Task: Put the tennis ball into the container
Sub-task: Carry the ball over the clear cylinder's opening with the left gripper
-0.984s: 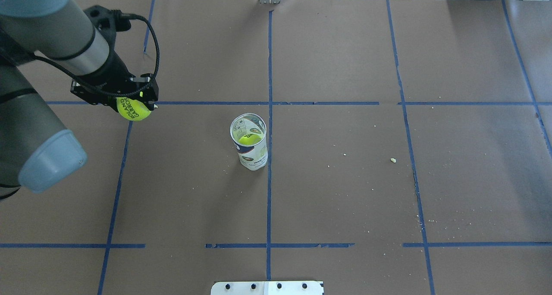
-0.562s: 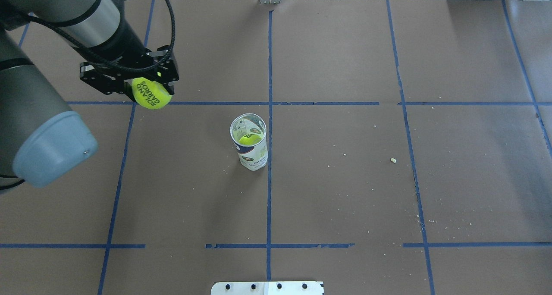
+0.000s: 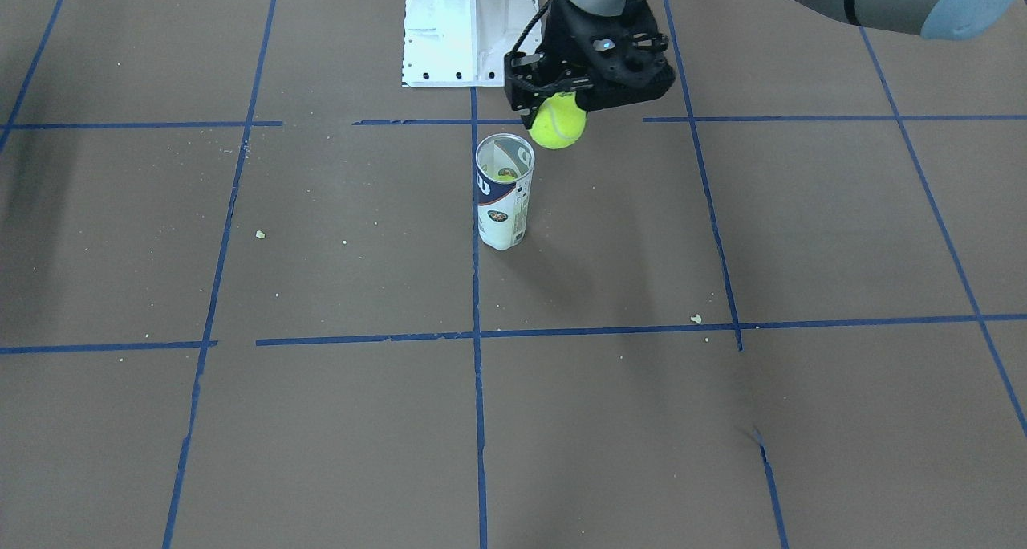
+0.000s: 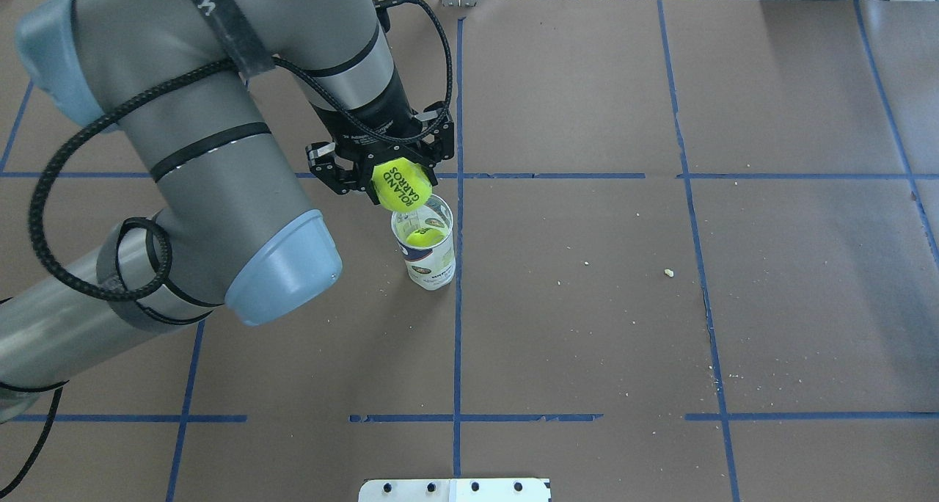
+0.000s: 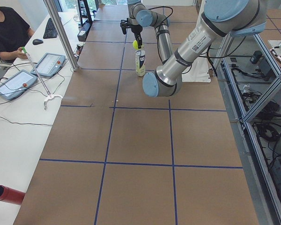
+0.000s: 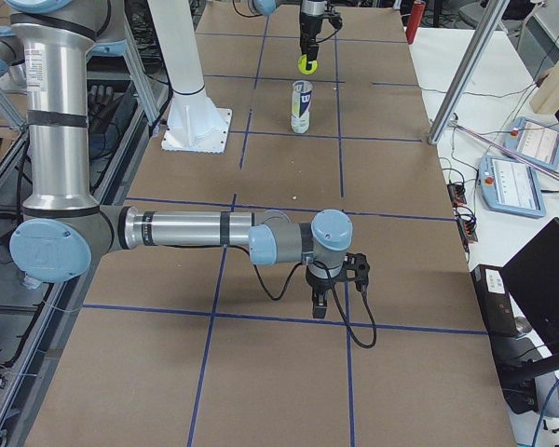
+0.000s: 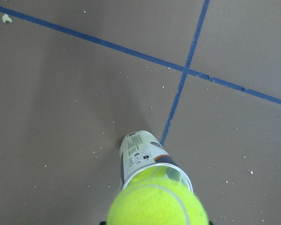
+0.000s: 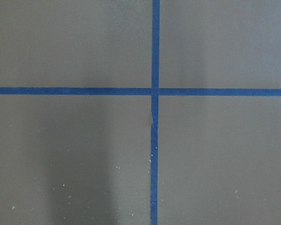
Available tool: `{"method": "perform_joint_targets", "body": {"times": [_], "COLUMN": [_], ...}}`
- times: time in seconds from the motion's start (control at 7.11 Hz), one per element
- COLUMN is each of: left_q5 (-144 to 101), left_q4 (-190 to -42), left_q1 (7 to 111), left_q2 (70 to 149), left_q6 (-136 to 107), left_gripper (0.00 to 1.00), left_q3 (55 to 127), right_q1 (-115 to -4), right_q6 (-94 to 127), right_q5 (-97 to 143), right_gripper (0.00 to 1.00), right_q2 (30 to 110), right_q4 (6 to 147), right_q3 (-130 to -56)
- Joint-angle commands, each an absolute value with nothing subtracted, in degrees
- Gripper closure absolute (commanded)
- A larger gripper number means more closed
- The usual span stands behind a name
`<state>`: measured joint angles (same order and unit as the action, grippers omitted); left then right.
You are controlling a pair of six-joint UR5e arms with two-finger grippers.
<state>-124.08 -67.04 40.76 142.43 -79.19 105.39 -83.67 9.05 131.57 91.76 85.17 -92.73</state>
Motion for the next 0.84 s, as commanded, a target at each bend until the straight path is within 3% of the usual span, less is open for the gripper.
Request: {"method": "perform_joint_targets", "body": {"times": [0.0,0.14,0.28,0.42,0.7], "left_q5": [-123.7,-123.7,-123.7,-123.6,-123.6], "left_q4": [-68.3,-68.3,-68.9,-70.1,-70.6], "left_q1": [39.5,38.9,38.8,38.8,38.8], "left_q2": [142.6,142.5,142.1,141.3,141.2], "left_q6": [-79.7,-79.6,-79.4,-79.1,-79.3], "left_gripper": [1.00,1.00,0.86,0.01,0.00], "left_q3": [103.9,103.9,103.9,104.0,104.6], "right_q1": [-83.7,-83.7,-83.7,-83.7,-83.7], "right_q6": [9.1,9.1,9.1,9.1,9.1], "right_q5": [131.6,131.6,131.6,131.6,131.6], "right_gripper": [0.00,0.00,0.00,0.00,0.00], "right_q2": [91.8,91.8,91.8,91.8,91.8], "right_q4": [85.2,85.2,85.2,85.2,85.2], "right_q3": [-92.7,-92.7,-92.7,-92.7,-92.7]}}
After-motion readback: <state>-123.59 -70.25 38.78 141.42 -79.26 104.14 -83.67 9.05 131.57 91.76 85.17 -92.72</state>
